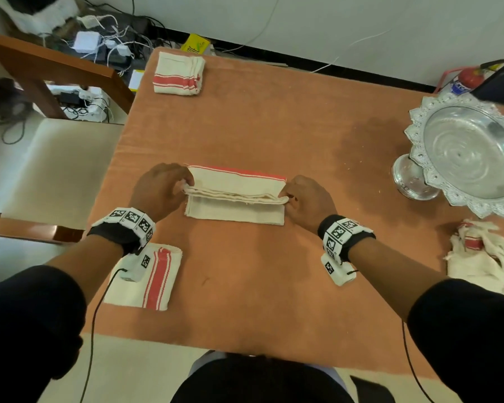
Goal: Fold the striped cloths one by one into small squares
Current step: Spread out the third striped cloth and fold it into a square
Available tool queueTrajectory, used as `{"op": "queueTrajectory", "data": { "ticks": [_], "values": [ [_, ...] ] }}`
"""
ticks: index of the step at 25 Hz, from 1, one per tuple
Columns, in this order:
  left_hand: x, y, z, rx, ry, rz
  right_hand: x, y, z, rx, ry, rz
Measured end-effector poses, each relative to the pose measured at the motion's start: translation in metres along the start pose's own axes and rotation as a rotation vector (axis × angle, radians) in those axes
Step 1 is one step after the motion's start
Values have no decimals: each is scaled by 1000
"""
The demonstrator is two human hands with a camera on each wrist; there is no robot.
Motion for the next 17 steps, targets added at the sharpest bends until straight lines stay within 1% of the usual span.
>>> {"op": "queueTrajectory", "data": {
  "ticks": [4,7,13,17],
  "values": [
    [-17,24,6,65,-13,66,-16,22,9,-147,-8,79],
    [-24,34,5,98,-30,108,-22,33,7,-206,3,119],
    [-30,32,-5,112,-10,92,-24,34,1,-246,43,98],
    [-36,35,-4,128,-16,110,-26,32,-1,-247,66,94]
  ]
}}
Point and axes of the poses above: each hand's wrist, its own x-axis towards the middle knuckle, its own y-axis out of the palm, z = x × y, the point moved 9 cm from there along x, towards the middle knuckle, and after that the axes turned 2 degrees about -z, right-handed, at the moved point
